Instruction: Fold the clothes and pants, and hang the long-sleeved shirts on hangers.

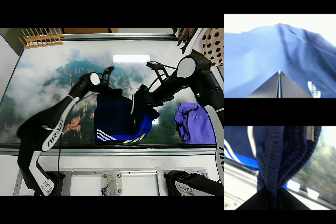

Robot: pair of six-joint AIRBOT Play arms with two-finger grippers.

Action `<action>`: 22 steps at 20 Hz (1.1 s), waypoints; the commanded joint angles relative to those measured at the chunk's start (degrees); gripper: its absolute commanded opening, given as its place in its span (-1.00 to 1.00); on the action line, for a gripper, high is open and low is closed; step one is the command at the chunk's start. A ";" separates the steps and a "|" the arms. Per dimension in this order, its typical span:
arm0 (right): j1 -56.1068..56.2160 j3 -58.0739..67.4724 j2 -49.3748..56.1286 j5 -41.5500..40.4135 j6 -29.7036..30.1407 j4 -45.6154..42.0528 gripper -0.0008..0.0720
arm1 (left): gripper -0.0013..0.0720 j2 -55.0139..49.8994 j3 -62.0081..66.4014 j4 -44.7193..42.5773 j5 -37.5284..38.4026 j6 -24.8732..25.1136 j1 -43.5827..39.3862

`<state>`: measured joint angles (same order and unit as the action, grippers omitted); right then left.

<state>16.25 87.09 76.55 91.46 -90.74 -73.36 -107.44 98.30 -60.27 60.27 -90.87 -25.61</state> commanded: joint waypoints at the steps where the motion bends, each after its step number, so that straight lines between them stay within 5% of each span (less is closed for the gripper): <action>1: 4.48 0.07 0.11 -4.37 -2.78 0.13 -0.91 | -0.95 4.63 0.07 -4.81 3.63 0.00 7.23; 14: 24.98 0.04 16.92 -29.66 -11.13 2.21 -0.84 | -0.95 12.52 0.07 -4.70 7.26 0.52 20.22; 16: 28.11 0.07 19.32 -35.04 -6.16 5.18 0.40 | -0.95 13.38 0.07 -4.70 7.26 0.63 20.39; 17: 29.11 0.04 19.54 -36.39 -1.88 8.28 0.68 | -0.95 13.88 0.07 -4.72 7.21 0.70 20.44; 22: 23.80 -2.86 13.51 -29.46 2.84 5.18 0.69 | -0.95 20.17 -5.62 -4.74 4.35 1.77 20.57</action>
<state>42.70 86.26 92.86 59.44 -91.66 -66.59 -90.96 96.33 -64.95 66.98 -89.54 -5.19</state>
